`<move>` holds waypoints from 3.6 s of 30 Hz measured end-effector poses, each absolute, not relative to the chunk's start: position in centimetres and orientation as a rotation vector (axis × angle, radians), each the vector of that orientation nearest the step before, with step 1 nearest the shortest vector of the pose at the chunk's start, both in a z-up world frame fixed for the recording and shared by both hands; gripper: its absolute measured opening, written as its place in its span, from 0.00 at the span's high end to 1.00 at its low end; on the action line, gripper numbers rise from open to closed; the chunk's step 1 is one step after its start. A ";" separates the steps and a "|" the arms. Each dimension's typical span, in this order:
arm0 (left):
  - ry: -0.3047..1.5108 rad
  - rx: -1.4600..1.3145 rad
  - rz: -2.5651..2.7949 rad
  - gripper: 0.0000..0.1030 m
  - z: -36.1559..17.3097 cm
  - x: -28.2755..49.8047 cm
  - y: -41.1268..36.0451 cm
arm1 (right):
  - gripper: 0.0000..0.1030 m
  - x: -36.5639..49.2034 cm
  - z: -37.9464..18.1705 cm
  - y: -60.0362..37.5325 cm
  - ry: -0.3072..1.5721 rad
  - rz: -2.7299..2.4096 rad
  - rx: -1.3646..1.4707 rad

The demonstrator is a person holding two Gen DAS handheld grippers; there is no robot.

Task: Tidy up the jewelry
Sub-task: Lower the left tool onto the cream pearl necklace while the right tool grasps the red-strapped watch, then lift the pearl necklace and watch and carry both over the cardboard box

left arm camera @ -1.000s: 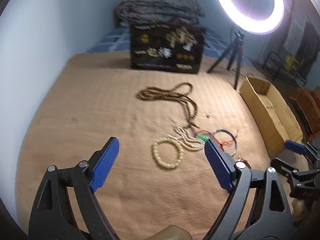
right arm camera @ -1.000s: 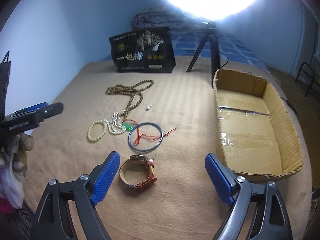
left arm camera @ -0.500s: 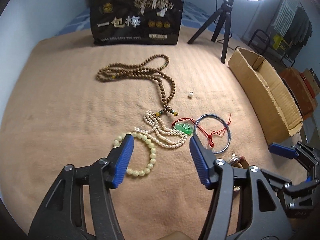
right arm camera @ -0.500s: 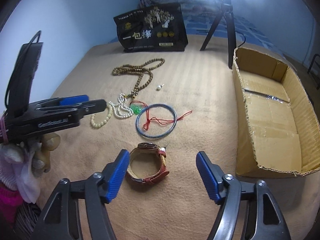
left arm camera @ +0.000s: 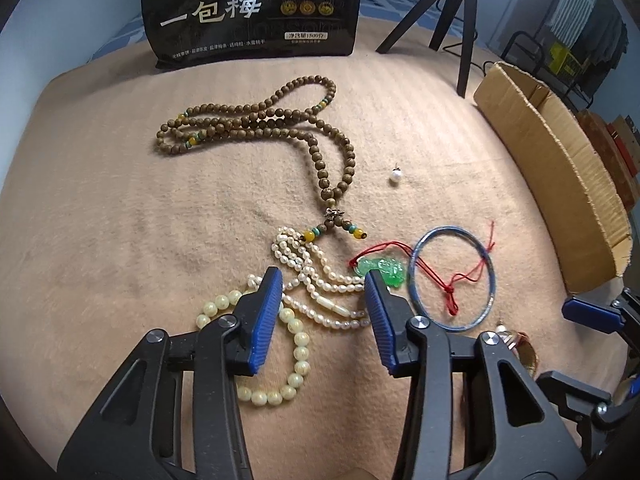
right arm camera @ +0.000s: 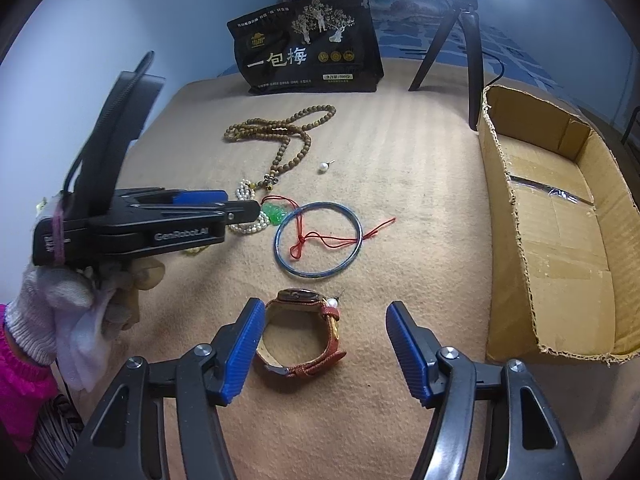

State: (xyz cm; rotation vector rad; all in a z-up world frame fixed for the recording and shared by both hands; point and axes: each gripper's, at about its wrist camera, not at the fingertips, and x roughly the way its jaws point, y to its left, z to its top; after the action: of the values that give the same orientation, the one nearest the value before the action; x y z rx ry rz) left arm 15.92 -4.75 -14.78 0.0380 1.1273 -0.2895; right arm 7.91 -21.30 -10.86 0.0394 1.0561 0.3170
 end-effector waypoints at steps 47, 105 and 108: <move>0.960 -0.168 -0.331 0.99 -8.3 15.0 -2.2 | 0.90 8.0 -9.7 -21.0 1.057 0.296 0.037; 0.882 -0.154 -0.679 0.99 -1.3 11.5 -24.0 | 0.90 9.9 -4.9 -41.7 0.895 -0.110 0.242; 0.906 -0.132 -0.674 0.99 -2.5 11.7 -24.9 | 0.90 10.5 -5.5 -42.2 0.908 -0.118 0.247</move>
State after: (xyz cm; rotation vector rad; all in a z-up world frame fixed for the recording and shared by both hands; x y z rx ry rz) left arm 11.69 -24.87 -2.47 -0.1318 0.9063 -0.6741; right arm 10.49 -42.17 -5.54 0.2467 0.9075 -0.1180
